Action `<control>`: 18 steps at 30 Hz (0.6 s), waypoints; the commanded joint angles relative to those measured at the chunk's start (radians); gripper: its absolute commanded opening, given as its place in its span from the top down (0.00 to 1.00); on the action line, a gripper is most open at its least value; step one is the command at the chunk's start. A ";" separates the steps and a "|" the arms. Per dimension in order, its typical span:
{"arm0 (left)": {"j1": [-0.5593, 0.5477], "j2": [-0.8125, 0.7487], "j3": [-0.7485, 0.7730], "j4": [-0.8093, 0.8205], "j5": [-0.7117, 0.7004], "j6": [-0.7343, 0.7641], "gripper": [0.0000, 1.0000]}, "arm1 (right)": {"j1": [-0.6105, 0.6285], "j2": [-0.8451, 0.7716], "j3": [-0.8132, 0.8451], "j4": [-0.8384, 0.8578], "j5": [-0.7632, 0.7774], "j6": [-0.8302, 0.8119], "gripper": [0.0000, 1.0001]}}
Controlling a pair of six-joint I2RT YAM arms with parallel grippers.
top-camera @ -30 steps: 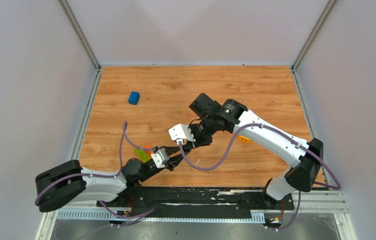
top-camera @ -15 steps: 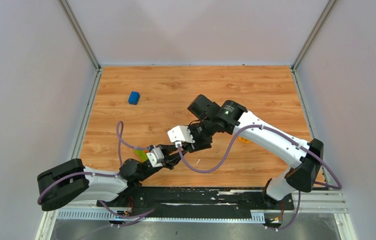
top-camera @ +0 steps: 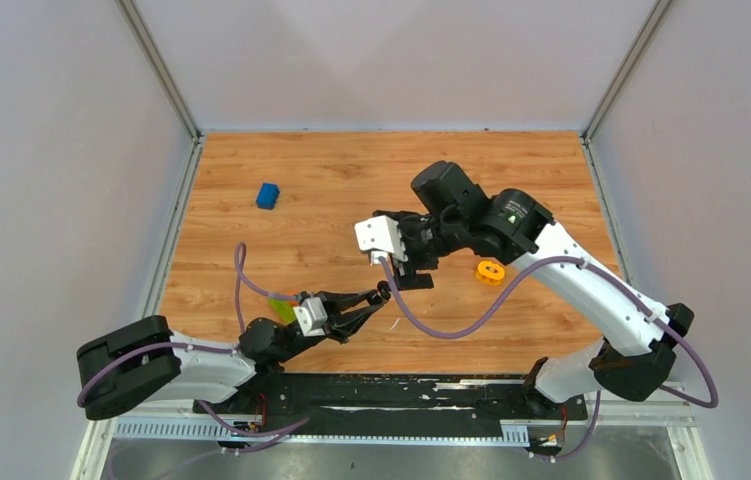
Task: Insert the wireless bluetooth earbuds into the charging case
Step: Adjust the earbud with the charging case.
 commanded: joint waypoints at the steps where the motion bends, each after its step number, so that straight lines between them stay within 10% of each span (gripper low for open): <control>1: 0.003 0.009 -0.059 0.120 0.022 -0.024 1.00 | -0.077 -0.018 0.017 0.039 -0.108 0.107 0.24; 18: 0.003 0.002 -0.056 0.121 0.046 -0.047 1.00 | -0.135 0.065 -0.053 0.038 -0.214 0.150 0.23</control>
